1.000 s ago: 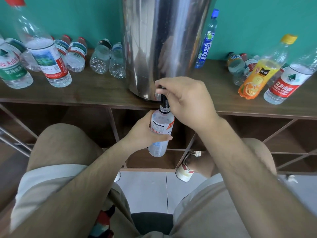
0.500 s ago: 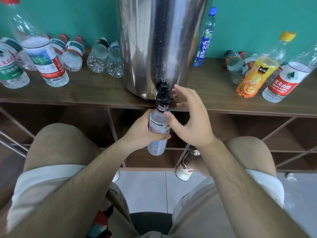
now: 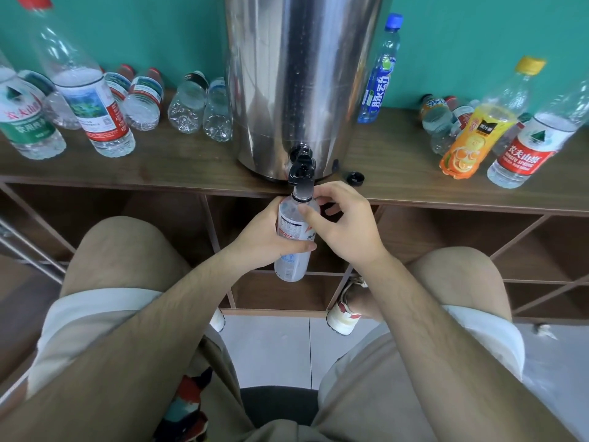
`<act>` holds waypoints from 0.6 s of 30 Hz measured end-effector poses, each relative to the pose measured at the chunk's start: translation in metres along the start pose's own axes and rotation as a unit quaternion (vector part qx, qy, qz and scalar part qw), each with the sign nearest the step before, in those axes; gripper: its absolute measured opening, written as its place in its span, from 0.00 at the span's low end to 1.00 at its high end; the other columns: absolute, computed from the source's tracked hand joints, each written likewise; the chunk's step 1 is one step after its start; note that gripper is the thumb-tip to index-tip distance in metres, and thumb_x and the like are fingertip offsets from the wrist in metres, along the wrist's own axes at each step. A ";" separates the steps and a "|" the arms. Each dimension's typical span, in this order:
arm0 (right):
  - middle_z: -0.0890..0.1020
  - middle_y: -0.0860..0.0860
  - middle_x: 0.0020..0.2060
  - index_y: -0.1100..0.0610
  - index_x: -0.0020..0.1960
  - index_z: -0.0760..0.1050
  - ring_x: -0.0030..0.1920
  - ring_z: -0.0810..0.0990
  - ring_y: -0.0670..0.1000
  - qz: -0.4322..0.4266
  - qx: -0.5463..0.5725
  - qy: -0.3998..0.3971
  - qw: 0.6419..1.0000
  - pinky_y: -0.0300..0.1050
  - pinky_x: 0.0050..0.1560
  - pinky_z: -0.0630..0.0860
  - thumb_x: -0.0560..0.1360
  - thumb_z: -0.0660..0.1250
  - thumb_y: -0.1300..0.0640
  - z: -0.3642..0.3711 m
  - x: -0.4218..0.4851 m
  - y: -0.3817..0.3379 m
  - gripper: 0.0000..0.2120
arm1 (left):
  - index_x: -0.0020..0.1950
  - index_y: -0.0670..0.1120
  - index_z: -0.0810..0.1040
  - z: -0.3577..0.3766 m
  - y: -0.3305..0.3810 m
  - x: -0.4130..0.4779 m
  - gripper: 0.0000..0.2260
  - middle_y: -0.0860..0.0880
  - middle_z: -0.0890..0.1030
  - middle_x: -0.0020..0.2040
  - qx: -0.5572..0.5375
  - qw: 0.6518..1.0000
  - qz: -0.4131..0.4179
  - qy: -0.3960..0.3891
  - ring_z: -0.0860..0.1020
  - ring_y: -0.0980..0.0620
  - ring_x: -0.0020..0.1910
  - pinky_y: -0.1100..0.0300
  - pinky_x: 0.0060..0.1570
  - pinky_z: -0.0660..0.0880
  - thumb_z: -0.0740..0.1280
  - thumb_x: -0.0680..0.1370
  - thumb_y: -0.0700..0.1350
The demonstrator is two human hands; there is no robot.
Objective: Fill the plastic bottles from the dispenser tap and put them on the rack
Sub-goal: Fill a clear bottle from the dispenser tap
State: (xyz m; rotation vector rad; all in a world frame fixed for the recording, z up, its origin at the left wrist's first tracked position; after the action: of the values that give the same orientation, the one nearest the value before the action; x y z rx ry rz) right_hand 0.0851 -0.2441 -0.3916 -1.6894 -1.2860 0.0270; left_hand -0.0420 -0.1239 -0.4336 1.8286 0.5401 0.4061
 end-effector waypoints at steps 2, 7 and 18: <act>0.82 0.46 0.50 0.55 0.56 0.83 0.50 0.80 0.46 -0.006 0.002 0.002 1.000 0.35 0.47 0.75 0.76 0.76 0.56 0.001 -0.001 0.000 0.09 | 0.70 0.54 0.72 -0.001 0.000 -0.001 0.36 0.58 0.83 0.60 0.001 1.000 0.000 0.001 0.82 0.59 0.60 0.46 0.66 0.78 0.84 0.67 0.44; 0.82 0.47 0.50 0.57 0.55 0.83 0.49 0.80 0.46 -0.007 0.003 0.005 1.000 0.32 0.47 0.74 0.76 0.76 0.56 0.001 -0.001 0.002 0.09 | 0.70 0.55 0.72 -0.002 0.000 -0.003 0.36 0.57 0.83 0.61 0.006 1.000 -0.004 -0.004 0.82 0.58 0.61 0.46 0.66 0.78 0.84 0.66 0.45; 0.83 0.48 0.50 0.57 0.57 0.83 0.50 0.81 0.47 0.002 -0.003 0.005 1.000 0.33 0.46 0.75 0.77 0.75 0.53 0.003 -0.004 0.005 0.11 | 0.70 0.54 0.73 0.000 0.000 -0.005 0.35 0.58 0.84 0.59 0.013 1.000 -0.015 0.000 0.82 0.59 0.60 0.49 0.65 0.78 0.84 0.67 0.43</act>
State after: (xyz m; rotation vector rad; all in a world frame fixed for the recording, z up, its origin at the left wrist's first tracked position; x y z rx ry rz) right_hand 0.0853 -0.2448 -0.3985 -1.6939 -1.2764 0.0167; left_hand -0.0463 -0.1264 -0.4331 1.8435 0.5737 0.3804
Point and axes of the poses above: each hand's wrist, its own x-axis towards the middle knuckle, its own z-axis out of the palm, y = z × x, the point moved 2 cm from there along x, towards the middle knuckle
